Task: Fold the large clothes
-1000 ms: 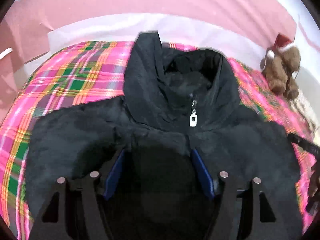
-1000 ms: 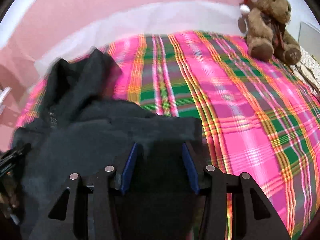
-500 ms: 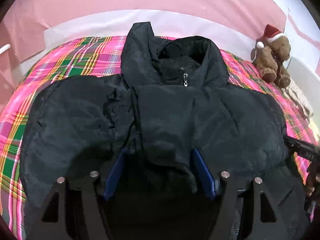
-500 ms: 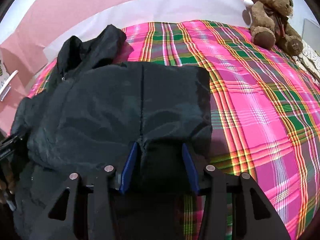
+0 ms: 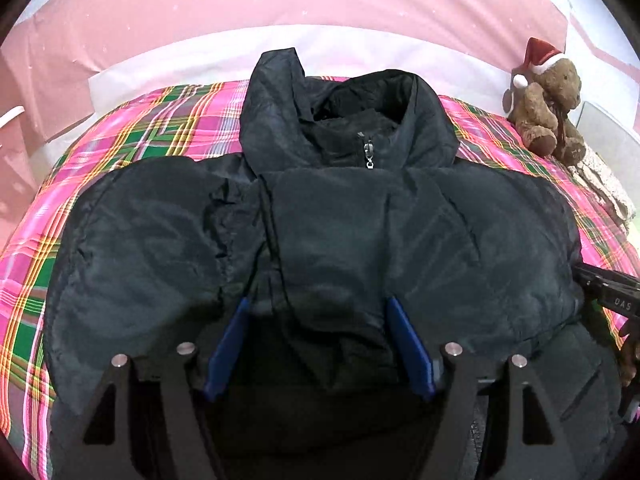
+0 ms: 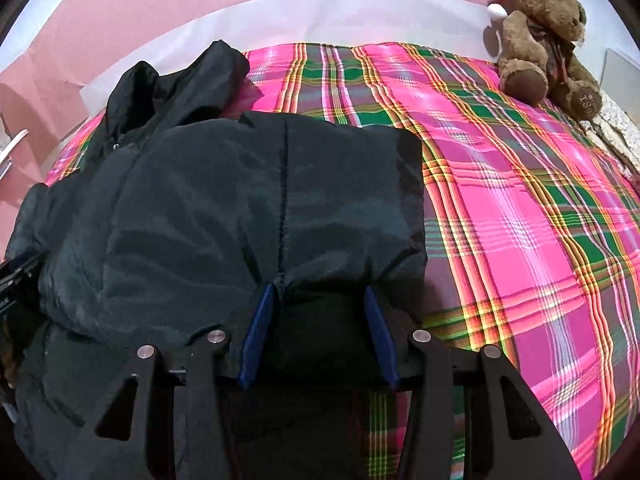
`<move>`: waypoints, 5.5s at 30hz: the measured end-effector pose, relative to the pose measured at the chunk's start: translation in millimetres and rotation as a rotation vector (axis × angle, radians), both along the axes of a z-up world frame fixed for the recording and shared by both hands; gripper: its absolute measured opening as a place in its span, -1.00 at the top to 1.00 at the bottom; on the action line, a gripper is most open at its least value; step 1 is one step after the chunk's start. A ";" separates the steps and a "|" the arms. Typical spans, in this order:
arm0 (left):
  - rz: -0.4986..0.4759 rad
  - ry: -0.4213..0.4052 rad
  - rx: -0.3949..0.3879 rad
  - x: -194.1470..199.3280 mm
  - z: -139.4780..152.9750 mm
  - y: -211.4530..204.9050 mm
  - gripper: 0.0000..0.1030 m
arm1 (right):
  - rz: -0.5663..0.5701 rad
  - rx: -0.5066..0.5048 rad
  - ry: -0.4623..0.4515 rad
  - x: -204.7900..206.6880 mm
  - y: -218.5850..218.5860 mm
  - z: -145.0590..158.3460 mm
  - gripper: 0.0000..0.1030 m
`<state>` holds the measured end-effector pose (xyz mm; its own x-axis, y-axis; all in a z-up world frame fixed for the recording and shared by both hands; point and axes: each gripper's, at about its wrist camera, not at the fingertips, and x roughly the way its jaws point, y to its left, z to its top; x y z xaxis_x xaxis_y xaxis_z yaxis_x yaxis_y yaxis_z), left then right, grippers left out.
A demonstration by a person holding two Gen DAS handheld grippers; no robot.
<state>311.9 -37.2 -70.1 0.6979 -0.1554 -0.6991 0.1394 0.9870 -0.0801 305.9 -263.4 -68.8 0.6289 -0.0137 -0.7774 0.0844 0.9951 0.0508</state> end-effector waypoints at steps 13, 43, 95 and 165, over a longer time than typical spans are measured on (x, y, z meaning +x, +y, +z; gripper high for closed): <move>0.041 -0.023 -0.052 -72.3 39.4 13.8 -0.43 | -0.009 0.031 -0.078 -72.7 33.1 65.5 0.04; 0.079 -0.067 -0.086 -272.8 69.7 33.3 -0.43 | 0.100 0.054 -0.298 -263.7 144.9 101.7 -0.21; -0.034 -0.066 -0.029 74.1 136.7 32.4 -0.43 | 0.173 0.012 -0.063 111.4 116.4 149.4 -0.22; -0.052 0.074 -0.273 -33.8 11.2 48.5 0.19 | 0.220 0.125 -0.010 7.2 111.6 28.6 0.60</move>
<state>278.1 11.3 -58.9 0.6323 -0.3794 -0.6755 0.1734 0.9191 -0.3539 313.1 -151.8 -40.2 0.6138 0.2203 -0.7581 -0.1344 0.9754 0.1746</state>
